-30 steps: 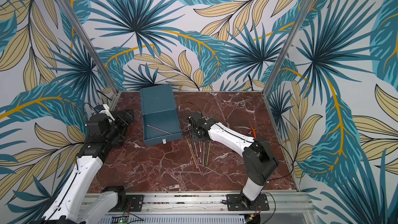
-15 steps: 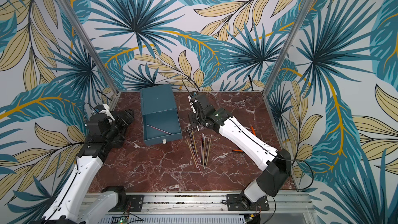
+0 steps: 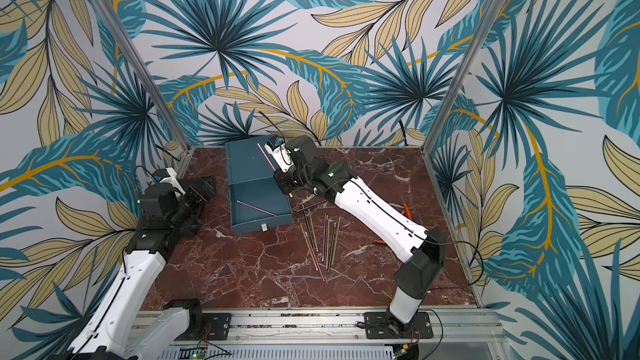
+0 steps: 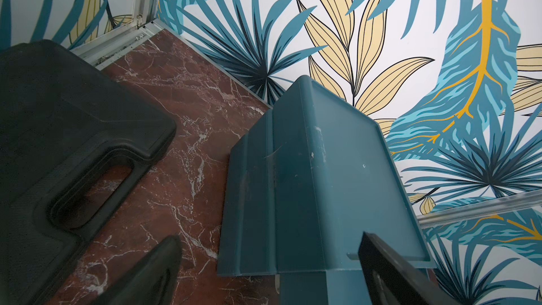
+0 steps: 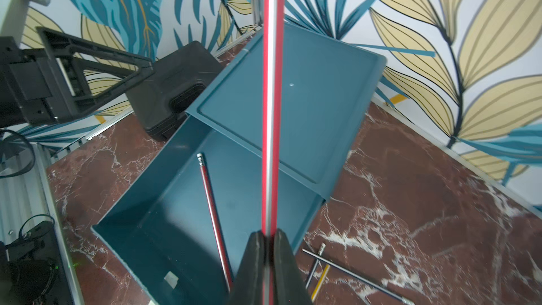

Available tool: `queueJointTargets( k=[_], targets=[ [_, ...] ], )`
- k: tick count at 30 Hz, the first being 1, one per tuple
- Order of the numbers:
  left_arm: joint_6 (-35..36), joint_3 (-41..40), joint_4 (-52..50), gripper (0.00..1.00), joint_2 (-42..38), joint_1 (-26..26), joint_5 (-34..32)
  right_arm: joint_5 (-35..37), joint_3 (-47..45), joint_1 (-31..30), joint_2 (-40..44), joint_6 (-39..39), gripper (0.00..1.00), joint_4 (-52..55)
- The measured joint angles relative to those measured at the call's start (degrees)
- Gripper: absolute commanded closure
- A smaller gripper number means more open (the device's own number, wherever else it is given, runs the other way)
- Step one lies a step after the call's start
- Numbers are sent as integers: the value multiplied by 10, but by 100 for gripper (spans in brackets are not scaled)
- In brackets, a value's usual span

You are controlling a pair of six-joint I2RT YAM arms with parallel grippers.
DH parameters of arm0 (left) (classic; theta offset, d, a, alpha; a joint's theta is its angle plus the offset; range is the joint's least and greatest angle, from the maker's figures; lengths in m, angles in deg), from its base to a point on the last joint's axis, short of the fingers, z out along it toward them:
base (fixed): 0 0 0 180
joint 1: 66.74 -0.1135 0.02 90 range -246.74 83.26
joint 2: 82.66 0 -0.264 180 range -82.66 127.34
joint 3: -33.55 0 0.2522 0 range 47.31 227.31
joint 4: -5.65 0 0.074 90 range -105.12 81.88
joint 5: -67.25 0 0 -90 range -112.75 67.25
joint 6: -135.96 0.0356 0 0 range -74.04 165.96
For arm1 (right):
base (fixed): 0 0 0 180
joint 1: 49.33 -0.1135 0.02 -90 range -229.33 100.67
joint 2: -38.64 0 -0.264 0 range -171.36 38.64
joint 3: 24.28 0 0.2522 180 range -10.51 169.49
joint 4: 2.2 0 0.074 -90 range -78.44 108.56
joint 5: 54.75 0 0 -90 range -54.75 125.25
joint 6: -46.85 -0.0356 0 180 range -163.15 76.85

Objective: Please place the pencils in the drawer according to their color
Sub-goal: Place the pencil in the drawer.

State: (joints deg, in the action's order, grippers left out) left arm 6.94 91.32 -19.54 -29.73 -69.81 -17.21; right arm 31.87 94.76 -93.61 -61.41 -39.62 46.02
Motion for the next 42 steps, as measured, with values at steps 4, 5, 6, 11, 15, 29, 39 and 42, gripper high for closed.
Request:
queueJointTargets(
  k=[4, 5, 6, 11, 15, 29, 39, 42],
  targets=[
    [0, 0, 0, 0, -1, 0, -2, -14, 29, -10, -31, 19, 100, 15],
    [0, 0, 0, 0, -2, 0, -2, -14, 33, -14, -37, 22, 100, 18],
    [0, 0, 0, 0, -3, 0, -3, -14, 35, -17, -42, 25, 100, 21],
    [0, 0, 0, 0, -5, 0, -4, -14, 48, -33, -63, 28, 100, 50],
    [0, 0, 0, 0, -5, 0, -4, -13, 52, -34, -76, 28, 98, 69],
    [0, 0, -1, 0, -5, 0, -4, 21, 70, -49, -104, 29, 73, 110],
    [0, 0, -5, 0, -8, 0, -4, 54, 93, -50, -115, 16, 69, 121],
    [0, 0, -5, 0, -10, 0, -4, 69, 104, -50, -114, -2, 69, 121]
  ],
)
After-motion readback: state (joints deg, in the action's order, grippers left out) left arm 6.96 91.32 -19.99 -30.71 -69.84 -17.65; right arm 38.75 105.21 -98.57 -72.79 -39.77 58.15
